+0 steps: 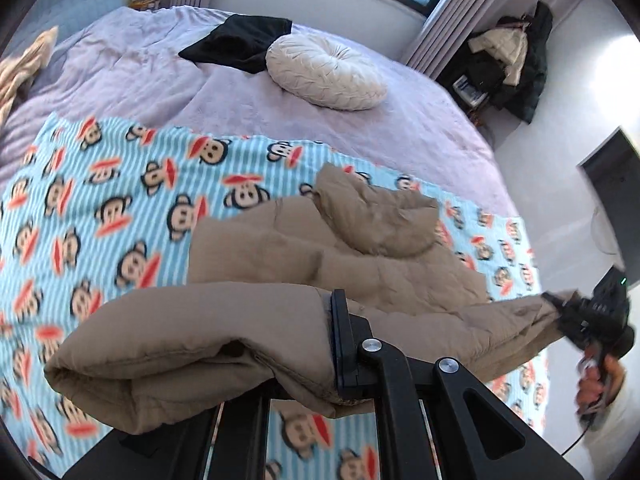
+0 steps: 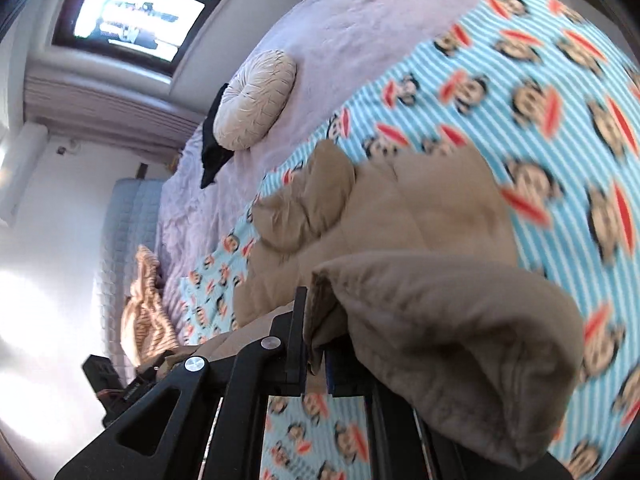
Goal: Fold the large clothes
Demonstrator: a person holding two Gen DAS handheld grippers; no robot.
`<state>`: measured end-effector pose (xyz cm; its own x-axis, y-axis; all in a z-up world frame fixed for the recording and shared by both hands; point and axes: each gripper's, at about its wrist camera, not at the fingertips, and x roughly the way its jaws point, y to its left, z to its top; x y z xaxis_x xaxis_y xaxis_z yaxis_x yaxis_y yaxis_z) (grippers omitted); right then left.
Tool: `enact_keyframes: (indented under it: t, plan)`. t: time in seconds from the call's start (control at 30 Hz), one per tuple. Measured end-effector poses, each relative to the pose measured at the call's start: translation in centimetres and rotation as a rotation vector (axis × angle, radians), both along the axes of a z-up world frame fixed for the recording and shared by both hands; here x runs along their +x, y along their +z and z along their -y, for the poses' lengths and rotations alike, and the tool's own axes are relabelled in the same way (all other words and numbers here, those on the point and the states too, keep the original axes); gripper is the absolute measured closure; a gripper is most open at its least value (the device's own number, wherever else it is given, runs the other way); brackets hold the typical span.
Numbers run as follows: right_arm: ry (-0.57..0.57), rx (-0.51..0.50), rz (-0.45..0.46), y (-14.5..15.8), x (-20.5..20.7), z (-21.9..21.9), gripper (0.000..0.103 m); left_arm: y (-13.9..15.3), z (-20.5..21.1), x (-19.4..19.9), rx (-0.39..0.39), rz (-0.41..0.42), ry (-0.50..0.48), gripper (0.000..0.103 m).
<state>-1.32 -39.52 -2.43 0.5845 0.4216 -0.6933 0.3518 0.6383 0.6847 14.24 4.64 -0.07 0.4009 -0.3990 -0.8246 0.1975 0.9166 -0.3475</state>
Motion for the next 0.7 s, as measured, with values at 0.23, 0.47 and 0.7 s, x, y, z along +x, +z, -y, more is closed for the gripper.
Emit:
enact_keyframes:
  t: [0.23, 0.47, 0.7]
  plan:
    - [-0.036, -0.032, -0.083, -5.5, 8.0, 1.4, 0.096, -6.9, 2.5, 7.2, 0.095, -0.071, -0.006, 0.092]
    - [-0.093, -0.036, -0.149, -11.7, 12.0, 2.5, 0.096, -13.5, 4.7, 11.7, 0.148, -0.098, -0.003, 0.092]
    - [-0.115, -0.001, -0.172, -14.9, 12.9, 2.8, 0.095, -13.7, 4.2, 11.8, 0.127, -0.076, 0.072, 0.091]
